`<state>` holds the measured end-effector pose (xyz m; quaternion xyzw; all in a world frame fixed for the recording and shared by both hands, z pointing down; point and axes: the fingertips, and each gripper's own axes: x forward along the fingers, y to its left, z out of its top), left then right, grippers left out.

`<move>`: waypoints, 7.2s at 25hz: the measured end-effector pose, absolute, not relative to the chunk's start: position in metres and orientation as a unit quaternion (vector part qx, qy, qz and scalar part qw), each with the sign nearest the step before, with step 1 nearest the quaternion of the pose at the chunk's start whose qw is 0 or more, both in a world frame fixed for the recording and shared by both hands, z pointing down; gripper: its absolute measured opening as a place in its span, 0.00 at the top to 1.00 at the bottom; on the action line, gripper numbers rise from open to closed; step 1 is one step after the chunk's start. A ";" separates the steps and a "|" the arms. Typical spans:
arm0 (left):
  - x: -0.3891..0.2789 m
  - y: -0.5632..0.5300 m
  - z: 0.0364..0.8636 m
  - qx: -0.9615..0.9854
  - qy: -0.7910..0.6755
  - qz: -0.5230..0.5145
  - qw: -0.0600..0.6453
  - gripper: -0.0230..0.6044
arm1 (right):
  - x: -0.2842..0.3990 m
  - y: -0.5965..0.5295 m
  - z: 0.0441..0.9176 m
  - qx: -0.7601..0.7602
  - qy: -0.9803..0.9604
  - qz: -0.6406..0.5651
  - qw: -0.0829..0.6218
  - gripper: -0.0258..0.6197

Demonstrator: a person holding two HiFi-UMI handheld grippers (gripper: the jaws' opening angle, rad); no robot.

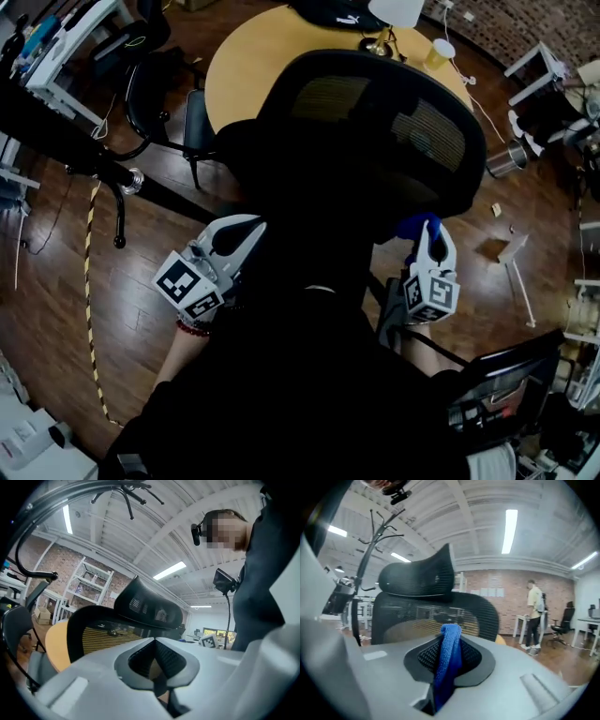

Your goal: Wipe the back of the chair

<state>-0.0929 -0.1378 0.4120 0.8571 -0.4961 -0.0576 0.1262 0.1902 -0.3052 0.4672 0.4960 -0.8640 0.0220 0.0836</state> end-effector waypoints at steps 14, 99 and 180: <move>-0.067 -0.146 0.402 0.864 -0.488 -0.053 0.114 0.95 | 0.183 -0.345 0.462 0.488 -0.861 -0.112 0.089 0.91; -0.091 -0.133 0.420 0.863 -0.488 -0.018 0.126 0.95 | 0.160 -0.332 0.533 0.494 -0.858 -0.021 0.137 0.90; -0.120 -0.148 0.400 0.852 -0.509 -0.020 0.118 0.95 | 0.249 -0.327 0.631 0.487 -0.830 0.068 0.262 0.90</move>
